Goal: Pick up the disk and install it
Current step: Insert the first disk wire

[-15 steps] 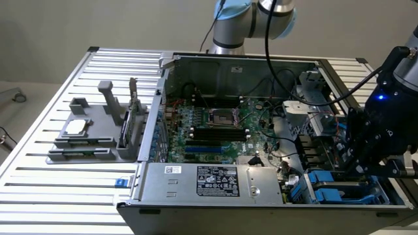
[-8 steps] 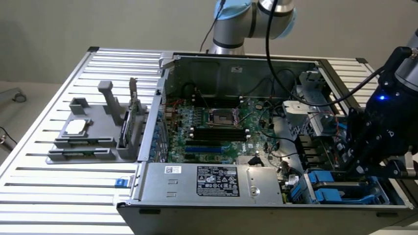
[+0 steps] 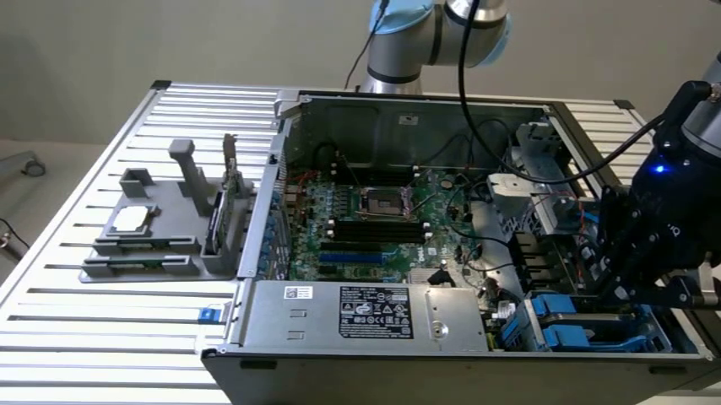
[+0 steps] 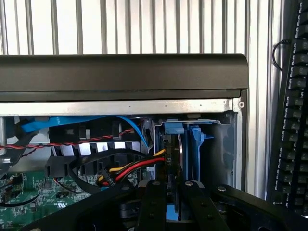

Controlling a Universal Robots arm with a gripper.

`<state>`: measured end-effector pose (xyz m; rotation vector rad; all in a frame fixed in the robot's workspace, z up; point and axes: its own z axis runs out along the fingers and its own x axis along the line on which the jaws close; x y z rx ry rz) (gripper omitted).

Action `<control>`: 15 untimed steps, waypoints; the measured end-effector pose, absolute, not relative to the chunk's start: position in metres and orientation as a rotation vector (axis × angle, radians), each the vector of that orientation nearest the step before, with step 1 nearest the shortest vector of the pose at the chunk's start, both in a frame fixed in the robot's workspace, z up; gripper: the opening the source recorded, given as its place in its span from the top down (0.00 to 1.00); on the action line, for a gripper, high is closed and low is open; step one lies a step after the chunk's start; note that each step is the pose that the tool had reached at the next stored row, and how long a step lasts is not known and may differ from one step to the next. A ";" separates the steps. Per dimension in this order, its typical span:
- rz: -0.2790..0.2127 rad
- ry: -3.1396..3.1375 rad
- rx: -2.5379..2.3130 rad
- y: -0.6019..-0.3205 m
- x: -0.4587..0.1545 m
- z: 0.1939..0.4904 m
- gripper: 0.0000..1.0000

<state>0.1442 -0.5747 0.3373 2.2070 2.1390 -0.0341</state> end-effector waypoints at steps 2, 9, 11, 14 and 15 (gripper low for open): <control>-0.034 2.139 2.207 -0.575 0.144 0.337 0.83; -0.036 2.140 2.208 -0.575 0.144 0.337 0.83; -0.036 2.140 2.208 -0.575 0.144 0.337 0.83; -0.037 2.140 2.209 -0.575 0.144 0.338 0.83; -0.038 2.140 2.209 -0.575 0.144 0.338 0.83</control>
